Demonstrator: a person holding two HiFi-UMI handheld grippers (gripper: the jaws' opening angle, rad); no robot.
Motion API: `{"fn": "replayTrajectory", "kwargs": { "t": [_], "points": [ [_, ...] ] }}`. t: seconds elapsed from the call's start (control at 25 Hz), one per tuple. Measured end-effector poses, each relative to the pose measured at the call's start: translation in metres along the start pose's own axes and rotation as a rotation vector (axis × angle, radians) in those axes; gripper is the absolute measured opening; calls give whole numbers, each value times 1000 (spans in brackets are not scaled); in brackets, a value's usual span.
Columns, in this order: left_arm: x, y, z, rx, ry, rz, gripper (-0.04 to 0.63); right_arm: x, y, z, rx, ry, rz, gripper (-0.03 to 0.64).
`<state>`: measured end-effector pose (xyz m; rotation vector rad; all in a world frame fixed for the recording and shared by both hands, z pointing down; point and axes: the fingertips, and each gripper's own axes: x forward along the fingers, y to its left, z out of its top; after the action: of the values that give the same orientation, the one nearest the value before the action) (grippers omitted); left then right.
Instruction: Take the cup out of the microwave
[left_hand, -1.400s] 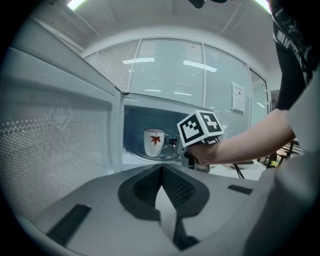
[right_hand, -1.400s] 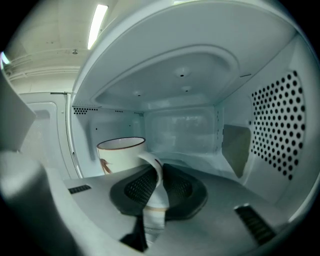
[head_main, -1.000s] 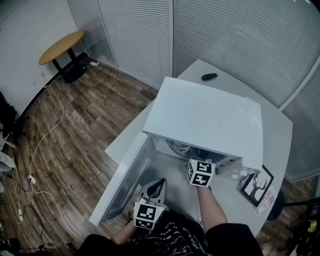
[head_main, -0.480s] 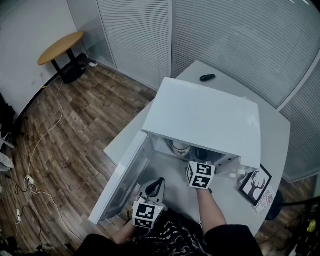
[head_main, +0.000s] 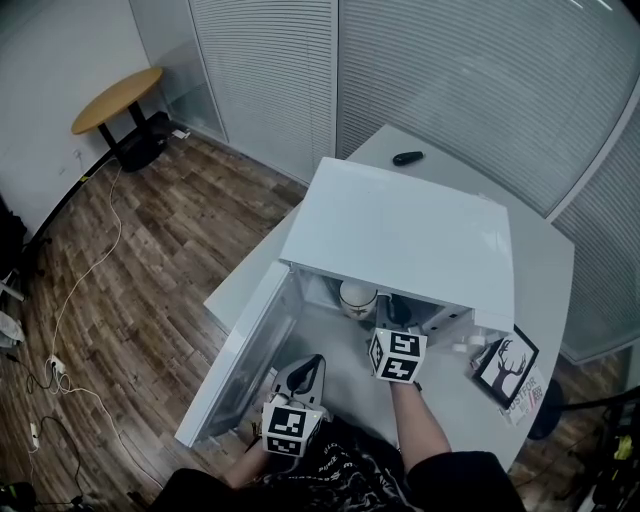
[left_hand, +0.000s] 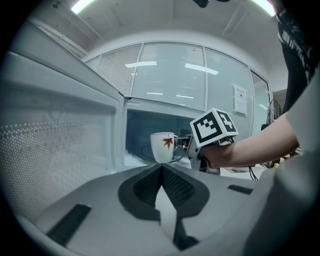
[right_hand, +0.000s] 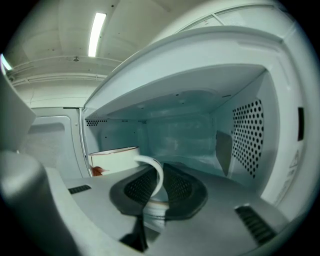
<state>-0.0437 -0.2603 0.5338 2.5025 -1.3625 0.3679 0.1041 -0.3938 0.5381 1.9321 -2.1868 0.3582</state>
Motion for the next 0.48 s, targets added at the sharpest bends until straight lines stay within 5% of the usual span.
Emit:
{"fn": "replayTrajectory", "kwargs": {
  "t": [0.48],
  "points": [
    [-6,0,3,-8,-21,17,6,-18,1,-6,13,3,0,46]
  ]
}}
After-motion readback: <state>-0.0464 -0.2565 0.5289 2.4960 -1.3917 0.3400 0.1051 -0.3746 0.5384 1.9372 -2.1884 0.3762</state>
